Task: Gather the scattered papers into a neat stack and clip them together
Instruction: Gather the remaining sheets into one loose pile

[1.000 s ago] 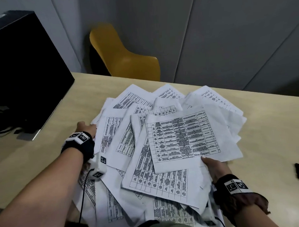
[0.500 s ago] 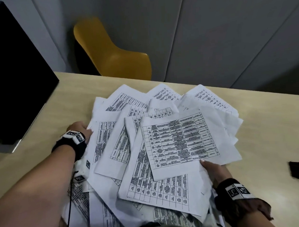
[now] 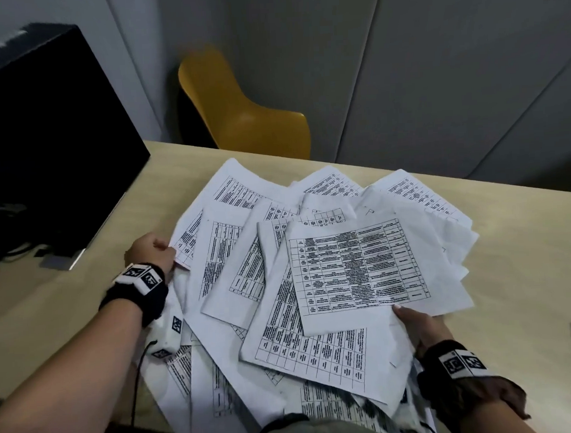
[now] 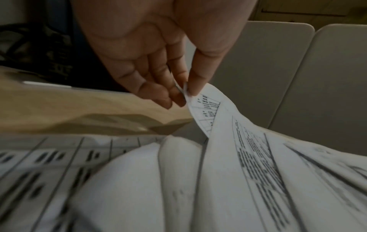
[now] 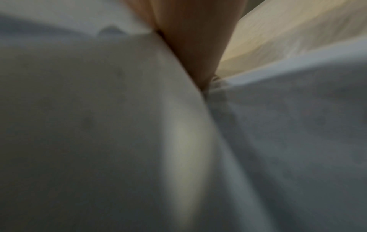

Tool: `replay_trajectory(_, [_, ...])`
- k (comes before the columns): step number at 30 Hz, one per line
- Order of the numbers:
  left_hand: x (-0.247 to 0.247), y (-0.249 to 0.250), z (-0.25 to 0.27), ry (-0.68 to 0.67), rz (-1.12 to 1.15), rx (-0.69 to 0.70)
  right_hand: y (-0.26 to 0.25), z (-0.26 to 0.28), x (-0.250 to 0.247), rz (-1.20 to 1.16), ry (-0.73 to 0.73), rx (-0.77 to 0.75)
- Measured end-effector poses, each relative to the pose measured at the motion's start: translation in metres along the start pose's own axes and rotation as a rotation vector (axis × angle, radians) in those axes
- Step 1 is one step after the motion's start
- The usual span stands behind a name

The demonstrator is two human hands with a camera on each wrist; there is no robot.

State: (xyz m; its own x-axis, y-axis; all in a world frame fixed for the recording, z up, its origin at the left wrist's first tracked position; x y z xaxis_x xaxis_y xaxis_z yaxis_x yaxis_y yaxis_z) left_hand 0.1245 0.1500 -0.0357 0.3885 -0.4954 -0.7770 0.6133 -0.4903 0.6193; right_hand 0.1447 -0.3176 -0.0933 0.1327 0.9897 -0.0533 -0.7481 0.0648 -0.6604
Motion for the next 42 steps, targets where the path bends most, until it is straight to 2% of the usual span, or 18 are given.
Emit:
replay_trajectory(2, [0.002, -0.005, 0.015, -0.041, 0.112, -0.105, 0.001, -0.001, 0.001, -0.034, 0.009, -0.012])
replay_trajectory(5, [0.012, -0.017, 0.042, -0.209, 0.359, -0.228, 0.0, 0.001, 0.002, -0.009, 0.006, -0.013])
replay_trajectory(9, [0.014, -0.023, 0.068, -0.419, 0.3, -0.221, -0.004, 0.004, 0.0, 0.011, 0.023, -0.031])
replay_trajectory(11, [0.013, -0.024, 0.075, -0.452, 0.294, -0.214, -0.006, 0.006, 0.0, 0.003, 0.021, -0.054])
replay_trajectory(13, [0.012, -0.026, 0.074, -0.413, 0.338, -0.237, -0.009, 0.009, 0.001, -0.022, 0.003, -0.046])
replay_trajectory(15, [0.011, -0.03, 0.07, -0.375, 0.479, -0.34, -0.01, 0.011, 0.001, -0.025, -0.002, -0.064])
replay_trajectory(17, [0.014, -0.032, 0.073, -0.42, 0.635, -0.425, -0.009, 0.01, 0.0, -0.01, -0.017, -0.072])
replay_trajectory(20, [0.025, -0.022, 0.095, -0.471, 0.564, -0.349, -0.006, 0.004, -0.001, 0.012, -0.012, -0.08])
replay_trajectory(24, [0.041, -0.011, 0.112, -0.312, 0.246, -0.21, -0.002, -0.002, 0.0, 0.029, 0.009, -0.066])
replay_trajectory(26, [0.036, -0.001, 0.114, -0.272, 0.183, -0.134, -0.002, -0.004, 0.0, 0.054, 0.038, -0.072])
replay_trajectory(30, [0.019, 0.006, 0.113, -0.211, 0.161, -0.054, -0.002, -0.003, 0.003, 0.089, 0.065, -0.093])
replay_trajectory(36, [0.017, 0.001, 0.126, -0.296, 0.151, -0.046, -0.004, -0.001, 0.008, 0.104, 0.099, -0.109])
replay_trajectory(42, [-0.001, 0.014, 0.125, -0.169, 0.099, -0.001, -0.008, 0.01, 0.005, 0.185, 0.141, -0.121])
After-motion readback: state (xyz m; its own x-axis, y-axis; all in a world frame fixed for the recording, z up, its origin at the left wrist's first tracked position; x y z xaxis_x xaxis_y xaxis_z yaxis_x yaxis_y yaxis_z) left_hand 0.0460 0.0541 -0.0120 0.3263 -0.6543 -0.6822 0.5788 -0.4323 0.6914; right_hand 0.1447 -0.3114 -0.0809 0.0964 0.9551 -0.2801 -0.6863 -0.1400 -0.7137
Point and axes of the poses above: each hand's wrist, its own z-axis away from the middle knuckle, its own x-axis out of the palm, y = z × x, the point moved 1 cm from there along -z, towards the middle knuckle, and after that the axes turned 5 degrees about x, right-handed, at the moved point
